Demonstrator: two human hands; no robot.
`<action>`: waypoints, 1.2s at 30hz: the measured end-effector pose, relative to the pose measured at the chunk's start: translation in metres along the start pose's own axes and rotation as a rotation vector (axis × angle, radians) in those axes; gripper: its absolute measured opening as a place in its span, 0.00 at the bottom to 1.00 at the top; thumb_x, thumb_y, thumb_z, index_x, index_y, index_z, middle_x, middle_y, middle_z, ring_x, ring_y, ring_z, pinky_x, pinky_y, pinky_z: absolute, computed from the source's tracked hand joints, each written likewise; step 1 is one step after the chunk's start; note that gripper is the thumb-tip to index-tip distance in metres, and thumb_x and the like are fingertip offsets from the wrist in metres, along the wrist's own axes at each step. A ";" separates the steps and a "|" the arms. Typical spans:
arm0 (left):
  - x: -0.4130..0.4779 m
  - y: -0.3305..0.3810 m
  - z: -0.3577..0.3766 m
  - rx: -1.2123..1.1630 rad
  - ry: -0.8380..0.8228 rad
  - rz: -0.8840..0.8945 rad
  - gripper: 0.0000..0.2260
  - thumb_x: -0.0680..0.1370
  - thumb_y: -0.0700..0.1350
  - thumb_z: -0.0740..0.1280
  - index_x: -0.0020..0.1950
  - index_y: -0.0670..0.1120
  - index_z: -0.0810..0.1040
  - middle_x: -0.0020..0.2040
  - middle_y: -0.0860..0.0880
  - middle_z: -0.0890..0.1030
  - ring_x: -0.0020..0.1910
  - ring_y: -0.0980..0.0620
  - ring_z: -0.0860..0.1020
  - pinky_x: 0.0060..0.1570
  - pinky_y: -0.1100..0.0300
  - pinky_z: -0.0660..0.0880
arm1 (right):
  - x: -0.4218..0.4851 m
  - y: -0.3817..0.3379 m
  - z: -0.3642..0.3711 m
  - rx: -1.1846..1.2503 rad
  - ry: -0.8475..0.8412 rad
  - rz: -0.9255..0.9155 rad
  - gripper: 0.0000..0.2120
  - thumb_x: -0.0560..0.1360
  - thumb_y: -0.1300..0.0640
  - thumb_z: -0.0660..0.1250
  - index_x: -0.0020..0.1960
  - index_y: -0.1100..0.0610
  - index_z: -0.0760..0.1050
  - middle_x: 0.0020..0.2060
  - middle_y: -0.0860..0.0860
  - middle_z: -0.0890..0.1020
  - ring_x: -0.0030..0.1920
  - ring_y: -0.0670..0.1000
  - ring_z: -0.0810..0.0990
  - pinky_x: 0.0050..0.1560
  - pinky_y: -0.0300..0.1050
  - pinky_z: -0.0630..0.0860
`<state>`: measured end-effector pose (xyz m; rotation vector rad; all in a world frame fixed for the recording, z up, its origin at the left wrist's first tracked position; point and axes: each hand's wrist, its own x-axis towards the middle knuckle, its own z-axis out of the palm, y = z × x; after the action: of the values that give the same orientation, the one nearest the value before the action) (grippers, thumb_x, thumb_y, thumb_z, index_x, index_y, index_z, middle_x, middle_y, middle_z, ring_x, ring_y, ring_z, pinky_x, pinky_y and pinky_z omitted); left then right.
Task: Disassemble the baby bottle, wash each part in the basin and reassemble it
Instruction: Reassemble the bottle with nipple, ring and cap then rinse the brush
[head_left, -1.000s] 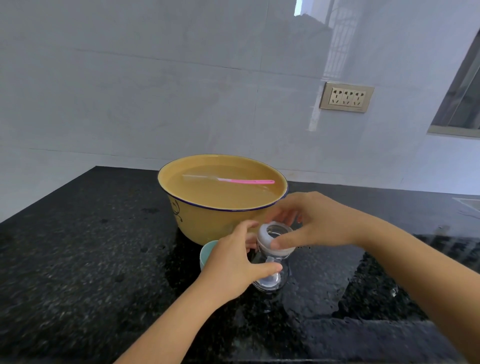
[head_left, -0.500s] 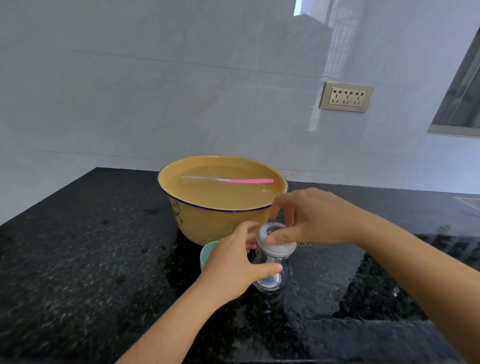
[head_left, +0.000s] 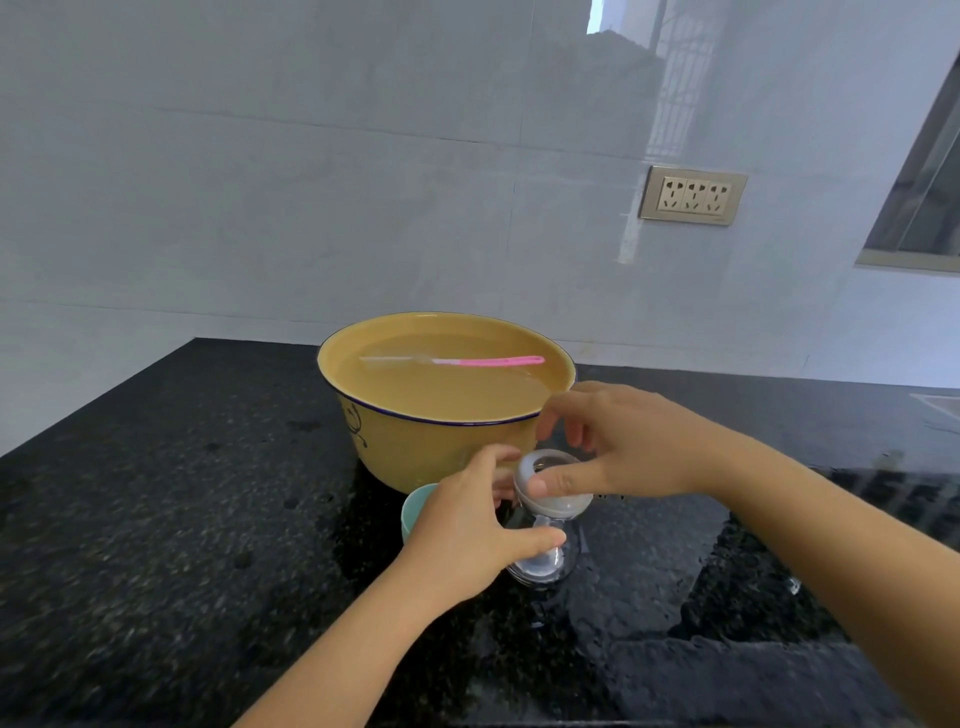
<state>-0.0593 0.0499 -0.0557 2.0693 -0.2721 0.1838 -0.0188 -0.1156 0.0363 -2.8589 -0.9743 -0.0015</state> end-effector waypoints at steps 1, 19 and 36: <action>0.000 -0.001 0.000 -0.002 -0.002 -0.002 0.31 0.65 0.50 0.78 0.64 0.55 0.68 0.50 0.66 0.75 0.51 0.68 0.74 0.53 0.71 0.71 | -0.001 0.001 -0.001 0.065 -0.015 -0.019 0.22 0.67 0.34 0.68 0.56 0.42 0.72 0.49 0.40 0.75 0.50 0.40 0.75 0.53 0.44 0.74; 0.002 -0.003 0.002 -0.010 0.003 -0.018 0.34 0.63 0.50 0.79 0.66 0.55 0.69 0.54 0.63 0.78 0.56 0.64 0.75 0.59 0.63 0.73 | 0.002 0.000 0.007 0.175 -0.062 -0.068 0.19 0.65 0.42 0.70 0.56 0.39 0.76 0.48 0.40 0.81 0.48 0.41 0.78 0.50 0.44 0.77; 0.003 -0.004 0.006 -0.043 0.020 -0.042 0.41 0.63 0.48 0.79 0.70 0.54 0.62 0.51 0.63 0.79 0.53 0.63 0.78 0.59 0.59 0.74 | 0.001 -0.005 0.038 -0.119 0.043 -0.071 0.22 0.74 0.39 0.61 0.56 0.55 0.66 0.53 0.50 0.70 0.44 0.54 0.75 0.45 0.48 0.73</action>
<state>-0.0548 0.0465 -0.0610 2.0277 -0.2187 0.1714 -0.0224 -0.1065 -0.0012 -2.9153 -1.1019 -0.1309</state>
